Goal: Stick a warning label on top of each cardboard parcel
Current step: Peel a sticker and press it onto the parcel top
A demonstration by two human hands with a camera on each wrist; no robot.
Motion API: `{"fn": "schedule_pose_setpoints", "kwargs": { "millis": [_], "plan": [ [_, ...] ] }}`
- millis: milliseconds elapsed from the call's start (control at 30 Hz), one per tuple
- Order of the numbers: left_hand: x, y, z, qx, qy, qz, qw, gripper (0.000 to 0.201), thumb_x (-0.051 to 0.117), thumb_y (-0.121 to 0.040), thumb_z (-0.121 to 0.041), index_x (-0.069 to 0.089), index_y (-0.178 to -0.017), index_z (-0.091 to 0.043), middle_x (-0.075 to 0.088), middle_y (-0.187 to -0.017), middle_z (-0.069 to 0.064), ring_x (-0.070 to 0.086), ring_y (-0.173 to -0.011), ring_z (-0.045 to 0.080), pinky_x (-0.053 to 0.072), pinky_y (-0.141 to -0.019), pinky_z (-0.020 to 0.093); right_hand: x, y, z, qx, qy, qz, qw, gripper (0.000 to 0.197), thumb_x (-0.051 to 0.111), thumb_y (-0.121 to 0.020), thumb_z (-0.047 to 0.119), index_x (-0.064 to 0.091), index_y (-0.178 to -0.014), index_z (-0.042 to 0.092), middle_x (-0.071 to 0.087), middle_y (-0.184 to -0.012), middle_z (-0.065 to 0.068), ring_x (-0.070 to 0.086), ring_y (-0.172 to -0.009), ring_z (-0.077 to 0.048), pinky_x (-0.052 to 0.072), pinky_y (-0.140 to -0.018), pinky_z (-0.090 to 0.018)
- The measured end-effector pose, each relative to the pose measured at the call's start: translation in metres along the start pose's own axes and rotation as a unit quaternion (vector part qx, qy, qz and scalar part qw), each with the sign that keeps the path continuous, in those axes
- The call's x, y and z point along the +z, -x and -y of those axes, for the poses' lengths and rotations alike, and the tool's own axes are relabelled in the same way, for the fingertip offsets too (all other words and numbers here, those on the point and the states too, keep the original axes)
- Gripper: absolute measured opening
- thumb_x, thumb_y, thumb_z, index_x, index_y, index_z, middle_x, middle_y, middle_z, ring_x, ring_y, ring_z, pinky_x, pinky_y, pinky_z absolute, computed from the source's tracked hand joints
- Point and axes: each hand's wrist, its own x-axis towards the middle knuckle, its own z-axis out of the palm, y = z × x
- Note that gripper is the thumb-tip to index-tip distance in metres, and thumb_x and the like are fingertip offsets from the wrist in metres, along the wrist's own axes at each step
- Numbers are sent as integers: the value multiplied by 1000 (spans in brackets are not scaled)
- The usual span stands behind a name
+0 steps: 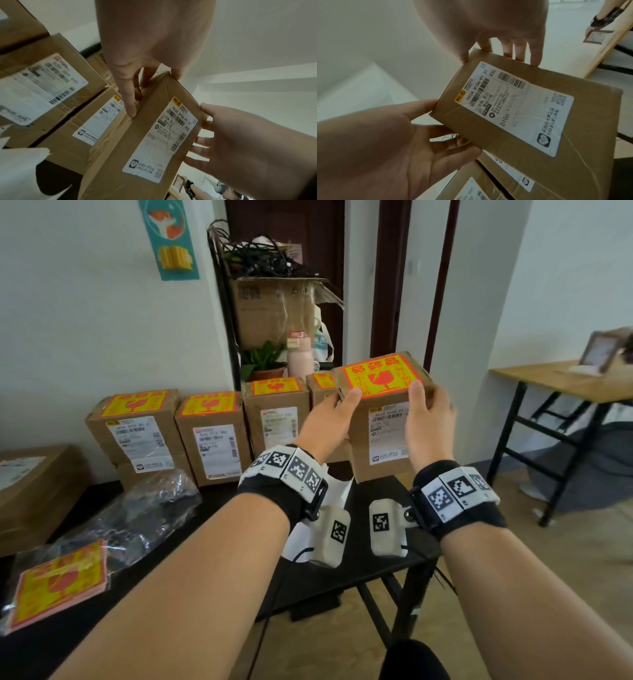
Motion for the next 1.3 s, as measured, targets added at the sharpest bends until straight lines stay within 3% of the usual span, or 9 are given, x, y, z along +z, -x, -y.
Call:
{"fn": "schedule_pose_setpoints", "kwargs": {
  "millis": [100,267,467,667,867,1000,1133,1200,1300],
  "plan": [
    [16,-4,-1,-13,-4,35,999,56,31,-95,-62,56,-127,-22,66,-122,0,63,-106,19,44,-101,38,-11,-6,-12,21,21,-3,1000,51,34,-98,56,44,-136,23,44,-128,-6,52,-112,-23,46,-97,-44],
    [32,-11,15,-47,-10,70,996,58,32,-84,-73,53,-115,-29,67,-118,4,67,-102,26,50,-97,46,-10,-4,-34,52,20,17,998,53,29,-98,55,46,-134,21,46,-131,-9,52,-114,-24,45,-99,-45],
    [30,-18,25,-50,-66,13,996,89,21,-71,-86,56,-121,-21,66,-112,7,65,-100,28,52,-91,48,4,0,-42,84,-22,51,995,48,35,-98,49,42,-137,21,54,-131,-5,56,-116,-22,47,-100,-47],
    [25,-30,46,-75,-89,-64,991,95,18,-66,-91,57,-120,-24,66,-111,6,64,-99,27,54,-85,50,15,-1,-42,97,-34,96,990,16,43,-102,28,39,-117,26,59,-113,3,60,-107,-18,51,-93,-37],
    [12,-24,41,-117,-72,-115,984,86,21,-68,-78,57,-118,-18,63,-109,9,64,-96,30,53,-87,50,31,-1,-37,84,-15,142,986,31,45,-102,28,42,-131,19,57,-109,5,58,-102,-14,47,-81,-30],
    [4,-24,39,-118,-103,-117,981,71,21,-86,-66,57,-120,-14,60,-113,13,61,-97,31,48,-93,47,34,-1,-35,83,-5,168,982,35,47,-102,27,39,-134,19,51,-110,6,54,-103,-14,44,-81,-31],
    [-1,-23,40,-103,-111,-109,982,64,25,-95,-60,45,-136,-16,51,-135,14,52,-119,31,37,-101,44,36,3,-29,58,-6,131,990,44,51,-99,26,38,-140,21,55,-131,0,55,-120,-19,50,-94,-36],
    [-7,-22,37,-94,-104,-118,983,62,28,-98,-55,38,-143,-13,42,-145,12,44,-129,30,33,-105,42,34,6,-21,29,3,93,995,52,52,-98,24,32,-146,20,46,-141,-3,51,-121,-15,48,-91,-28],
    [-23,-21,36,-54,-103,-155,981,54,33,-99,-47,48,-132,-8,51,-135,15,50,-122,32,39,-99,41,31,12,-1,-37,16,36,999,50,51,-98,18,36,-146,20,40,-145,-2,48,-125,-14,41,-87,-22]
  ]
}}
